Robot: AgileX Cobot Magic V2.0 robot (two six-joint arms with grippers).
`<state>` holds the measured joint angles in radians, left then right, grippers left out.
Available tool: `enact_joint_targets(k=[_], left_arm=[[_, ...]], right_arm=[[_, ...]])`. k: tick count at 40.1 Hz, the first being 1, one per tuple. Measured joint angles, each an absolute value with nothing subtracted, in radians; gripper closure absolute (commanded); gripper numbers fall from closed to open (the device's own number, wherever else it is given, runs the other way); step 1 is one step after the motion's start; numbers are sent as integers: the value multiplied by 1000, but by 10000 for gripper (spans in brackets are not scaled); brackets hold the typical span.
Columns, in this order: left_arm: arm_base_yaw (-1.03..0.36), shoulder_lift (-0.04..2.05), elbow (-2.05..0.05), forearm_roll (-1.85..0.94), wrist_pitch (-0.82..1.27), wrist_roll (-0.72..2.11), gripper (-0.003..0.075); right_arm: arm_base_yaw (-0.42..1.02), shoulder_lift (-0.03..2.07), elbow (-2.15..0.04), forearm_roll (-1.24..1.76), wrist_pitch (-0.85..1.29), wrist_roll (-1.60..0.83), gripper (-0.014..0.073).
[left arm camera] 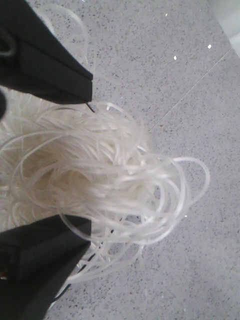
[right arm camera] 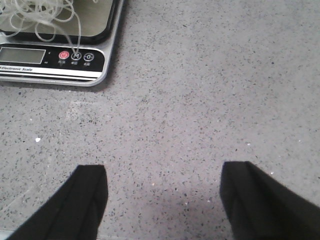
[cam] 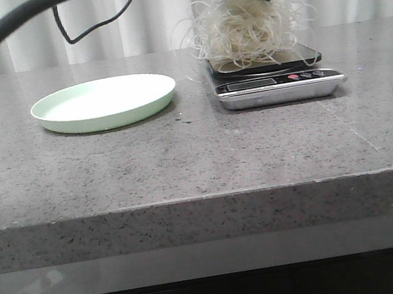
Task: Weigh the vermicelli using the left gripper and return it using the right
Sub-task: 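Carry the vermicelli with the left gripper onto the scale pan and release, then grasp the vermicelli on the scale with the right gripper and lift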
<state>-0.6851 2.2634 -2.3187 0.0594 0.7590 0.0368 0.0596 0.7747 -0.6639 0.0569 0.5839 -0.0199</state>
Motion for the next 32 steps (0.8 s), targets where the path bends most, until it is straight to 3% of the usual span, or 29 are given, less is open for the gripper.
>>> enact_joint_targets(k=[12, 32], left_arm=[[-685, 2231, -2321, 77, 840, 37, 174], [-685, 1969, -2320, 71, 945, 37, 174]], right_arm=[[60, 775, -664, 57, 584, -20, 6], [60, 775, -664, 59, 584, -20, 6]])
